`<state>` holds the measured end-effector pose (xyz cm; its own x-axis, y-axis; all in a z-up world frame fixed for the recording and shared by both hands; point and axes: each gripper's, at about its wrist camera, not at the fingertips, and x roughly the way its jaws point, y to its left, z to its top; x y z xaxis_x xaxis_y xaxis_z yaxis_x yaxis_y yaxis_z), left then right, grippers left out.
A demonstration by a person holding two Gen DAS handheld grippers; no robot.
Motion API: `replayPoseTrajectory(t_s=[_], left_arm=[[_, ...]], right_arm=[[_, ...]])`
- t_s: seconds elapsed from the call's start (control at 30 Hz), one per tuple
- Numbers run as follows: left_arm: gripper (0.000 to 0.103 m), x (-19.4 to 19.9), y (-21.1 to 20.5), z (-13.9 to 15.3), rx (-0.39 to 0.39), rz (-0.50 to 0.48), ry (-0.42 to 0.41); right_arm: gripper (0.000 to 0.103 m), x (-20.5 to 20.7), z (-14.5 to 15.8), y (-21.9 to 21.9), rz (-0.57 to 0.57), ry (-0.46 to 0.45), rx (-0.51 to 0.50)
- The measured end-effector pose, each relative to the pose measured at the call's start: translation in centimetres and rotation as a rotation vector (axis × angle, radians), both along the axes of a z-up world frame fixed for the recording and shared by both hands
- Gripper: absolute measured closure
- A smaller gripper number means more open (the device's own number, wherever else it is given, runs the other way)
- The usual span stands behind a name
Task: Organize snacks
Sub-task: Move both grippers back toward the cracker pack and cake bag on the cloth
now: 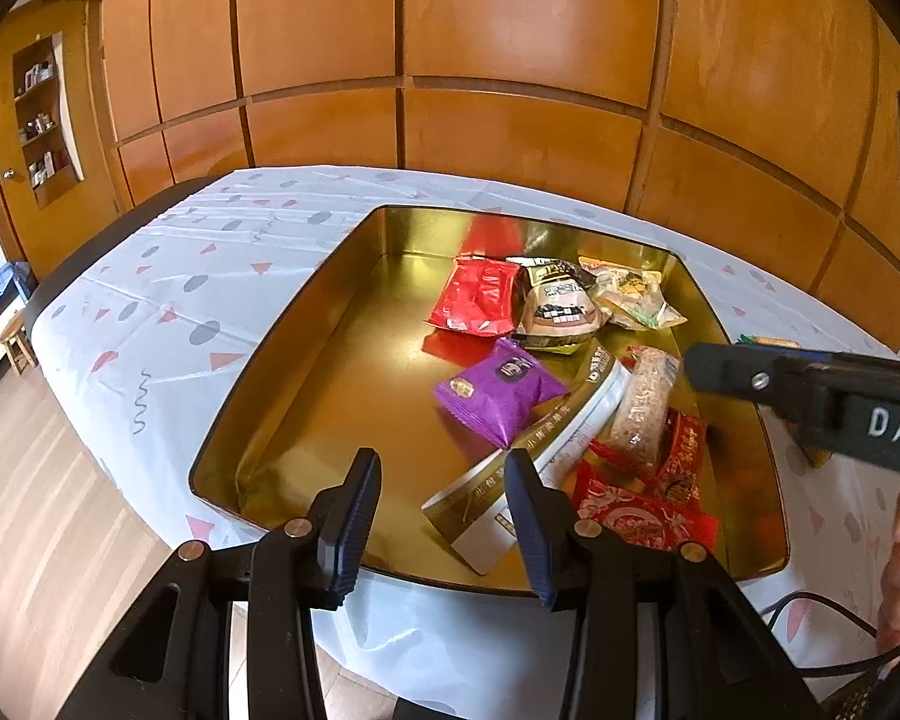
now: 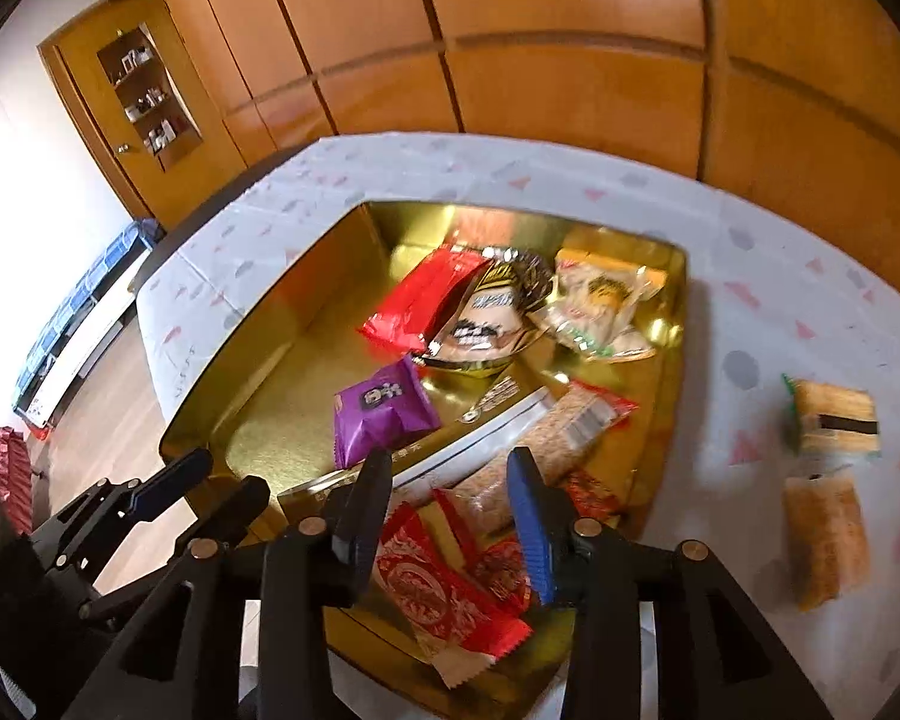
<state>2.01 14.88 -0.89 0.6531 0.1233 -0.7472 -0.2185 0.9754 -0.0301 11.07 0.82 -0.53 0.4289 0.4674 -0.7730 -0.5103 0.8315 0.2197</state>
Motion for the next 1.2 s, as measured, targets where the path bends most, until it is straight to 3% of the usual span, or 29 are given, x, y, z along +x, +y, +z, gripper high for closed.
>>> replayPoseTrajectory(t_s=[0.23,0.3,0.67,0.93,1.03,1.2], left_arm=[[0.06,-0.1,-0.5,0.2,0.011,-0.017,0.001],[0.06,-0.1,-0.7,0.4,0.017,-0.022,-0.001],[0.06,0.3,-2.7,1.1,0.047,-0.09,-0.009],[0.06,1.0,-4.7,2.3,0.074,-0.156,-0.017],[0.06,1.5,-6.0,3.2,0.086,-0.213,-0.028],[0.058,3.6,-9.6,4.2,0.081,-0.398,0.003]], right_arm=[[0.063,-0.4,1.0,-2.6,-0.04,-0.041,-0.013],[0.058,-0.4,1.2,-3.8,-0.057,-0.051,-0.017],[0.053,1.0,1.1,-12.8,-0.22,-0.065,-0.117],[0.034,3.0,0.4,-19.8,-0.308,-0.052,-0.26],[0.031,3.5,0.0,-22.3,-0.341,-0.042,-0.31],[0.029,5.0,-1.4,-27.4,-0.445,0.001,-0.34]])
